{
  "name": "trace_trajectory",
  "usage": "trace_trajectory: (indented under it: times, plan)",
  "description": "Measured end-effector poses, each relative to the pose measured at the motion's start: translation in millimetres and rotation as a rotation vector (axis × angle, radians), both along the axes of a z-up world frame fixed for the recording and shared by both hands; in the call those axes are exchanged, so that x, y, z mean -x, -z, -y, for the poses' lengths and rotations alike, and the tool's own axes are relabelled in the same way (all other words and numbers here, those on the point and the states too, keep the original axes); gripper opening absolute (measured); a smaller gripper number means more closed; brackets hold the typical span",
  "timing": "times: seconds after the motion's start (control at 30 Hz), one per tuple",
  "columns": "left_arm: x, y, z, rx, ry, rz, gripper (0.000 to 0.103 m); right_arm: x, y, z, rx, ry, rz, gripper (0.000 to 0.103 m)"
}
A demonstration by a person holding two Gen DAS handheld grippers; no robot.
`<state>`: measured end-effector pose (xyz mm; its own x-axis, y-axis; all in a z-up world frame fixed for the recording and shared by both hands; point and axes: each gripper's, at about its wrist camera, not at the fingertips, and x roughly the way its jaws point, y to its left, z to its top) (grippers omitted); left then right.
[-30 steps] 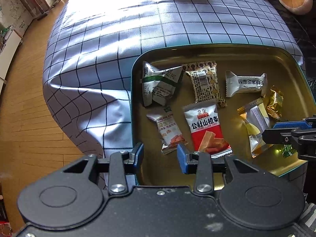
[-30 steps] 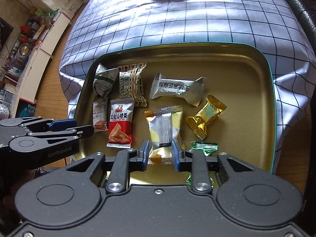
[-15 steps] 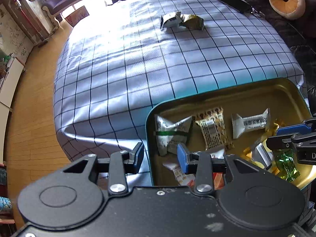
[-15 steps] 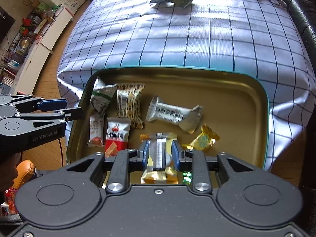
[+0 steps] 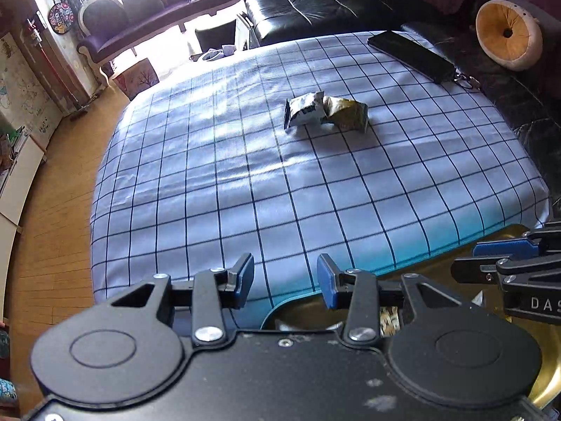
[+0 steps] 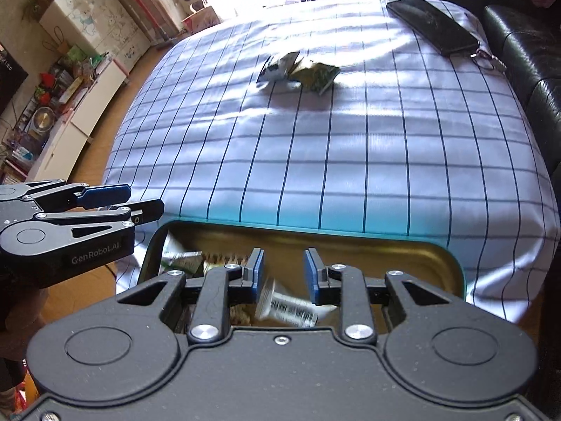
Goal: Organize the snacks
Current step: 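Move both open grippers back from the tray to the last packets, then grasp the blue-white packet with the left gripper while right grasps the gold packet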
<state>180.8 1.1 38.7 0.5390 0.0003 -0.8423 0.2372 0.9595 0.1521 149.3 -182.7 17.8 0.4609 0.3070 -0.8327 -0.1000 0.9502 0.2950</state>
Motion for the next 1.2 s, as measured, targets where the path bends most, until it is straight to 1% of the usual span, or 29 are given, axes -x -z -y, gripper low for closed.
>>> trace_trajectory:
  times: [0.17, 0.43, 0.47, 0.63, 0.8, 0.87, 1.0, 1.1, 1.2]
  plan:
    - [-37, 4, 4, 0.011, -0.034, 0.026, 0.042, -22, 6, 2, 0.013, 0.013, 0.04, 0.037]
    - [-106, 19, 7, 0.018, -0.117, 0.056, 0.042, -57, 18, 8, 0.001, 0.036, 0.08, 0.037]
    - [-117, 20, 8, 0.029, -0.128, 0.065, 0.042, -62, 19, 9, -0.003, 0.037, 0.088, 0.037]
    - [-162, 21, 12, 0.062, -0.16, 0.107, 0.042, -85, 25, 12, 0.001, 0.063, 0.119, 0.037]
    - [-207, 21, 20, 0.066, -0.185, 0.144, 0.042, -103, 28, 16, -0.01, 0.076, 0.138, 0.037]
    - [-225, 24, 25, 0.066, -0.183, 0.149, 0.042, -109, 29, 17, -0.008, 0.082, 0.153, 0.037]
    - [-247, 37, 35, 0.052, -0.143, 0.13, 0.042, -117, 30, 21, -0.009, 0.098, 0.166, 0.037]
    - [-255, 47, 42, 0.014, -0.132, 0.132, 0.042, -121, 31, 22, -0.014, 0.1, 0.171, 0.037]
    - [-261, 57, 43, -0.005, -0.126, 0.107, 0.042, -123, 32, 23, -0.016, 0.101, 0.174, 0.037]
